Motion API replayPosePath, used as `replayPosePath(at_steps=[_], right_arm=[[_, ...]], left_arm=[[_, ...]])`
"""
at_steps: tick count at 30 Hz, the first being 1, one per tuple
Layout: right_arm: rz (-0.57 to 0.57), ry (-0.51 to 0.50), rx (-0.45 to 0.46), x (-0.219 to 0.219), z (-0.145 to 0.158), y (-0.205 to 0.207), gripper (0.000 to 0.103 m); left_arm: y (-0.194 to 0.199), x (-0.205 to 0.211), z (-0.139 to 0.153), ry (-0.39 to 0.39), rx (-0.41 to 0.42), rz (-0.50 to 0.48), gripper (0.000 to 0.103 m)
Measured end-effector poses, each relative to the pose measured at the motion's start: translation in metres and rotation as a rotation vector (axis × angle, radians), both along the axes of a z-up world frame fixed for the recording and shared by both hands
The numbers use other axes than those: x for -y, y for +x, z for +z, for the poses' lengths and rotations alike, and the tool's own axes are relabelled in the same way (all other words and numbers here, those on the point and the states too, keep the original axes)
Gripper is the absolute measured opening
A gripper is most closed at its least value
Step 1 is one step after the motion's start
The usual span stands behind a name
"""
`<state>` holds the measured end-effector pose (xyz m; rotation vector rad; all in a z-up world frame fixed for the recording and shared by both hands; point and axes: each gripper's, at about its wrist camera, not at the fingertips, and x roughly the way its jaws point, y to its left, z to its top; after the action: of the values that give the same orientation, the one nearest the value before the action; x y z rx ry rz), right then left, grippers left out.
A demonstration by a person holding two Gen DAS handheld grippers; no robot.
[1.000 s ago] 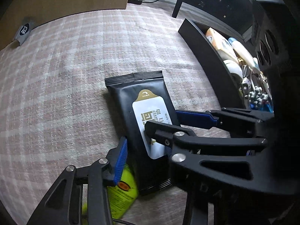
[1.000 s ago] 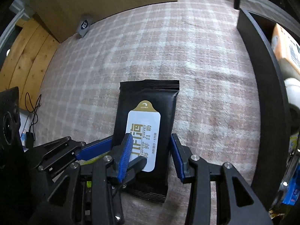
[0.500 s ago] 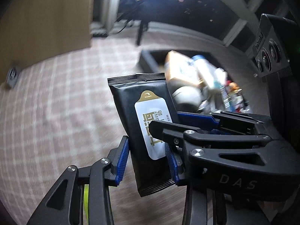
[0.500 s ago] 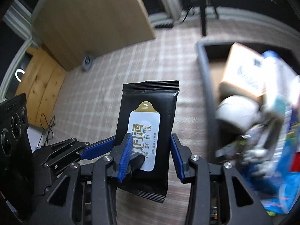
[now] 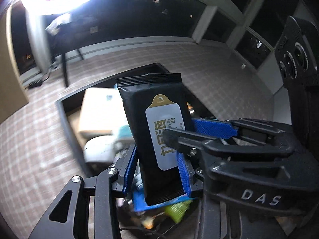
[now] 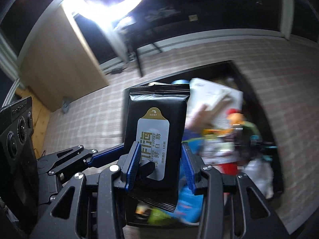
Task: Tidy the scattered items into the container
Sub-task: 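Carry the black pouch over the black box and open both tools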
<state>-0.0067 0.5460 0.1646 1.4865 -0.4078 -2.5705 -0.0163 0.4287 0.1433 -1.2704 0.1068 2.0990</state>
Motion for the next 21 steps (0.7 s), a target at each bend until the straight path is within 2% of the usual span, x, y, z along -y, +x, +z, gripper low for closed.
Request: replayPosePath(at_steps=[5, 9, 15, 21], right_arm=[[-0.077, 0.004, -0.055, -0.047, 0.016, 0.012, 0.041], [-0.078, 0.003, -0.071, -0.057, 0.022, 0.016, 0.041], [-0.018, 0.035, -0.067, -0.032, 0.017, 0.015, 0.041], [0.08, 0.051, -0.066, 0.013, 0.006, 0.015, 0.042]], left_arm=[[0.001, -0.005, 0.011, 0.002, -0.02, 0.003, 0.036], [0.0, 0.008, 0.013, -0.009, -0.022, 0.035, 0.036], [0.0, 0.044, 0.01, -0.032, -0.014, 0.11, 0.036], [0.011, 0.107, -0.003, -0.08, 0.005, 0.221, 0.038]])
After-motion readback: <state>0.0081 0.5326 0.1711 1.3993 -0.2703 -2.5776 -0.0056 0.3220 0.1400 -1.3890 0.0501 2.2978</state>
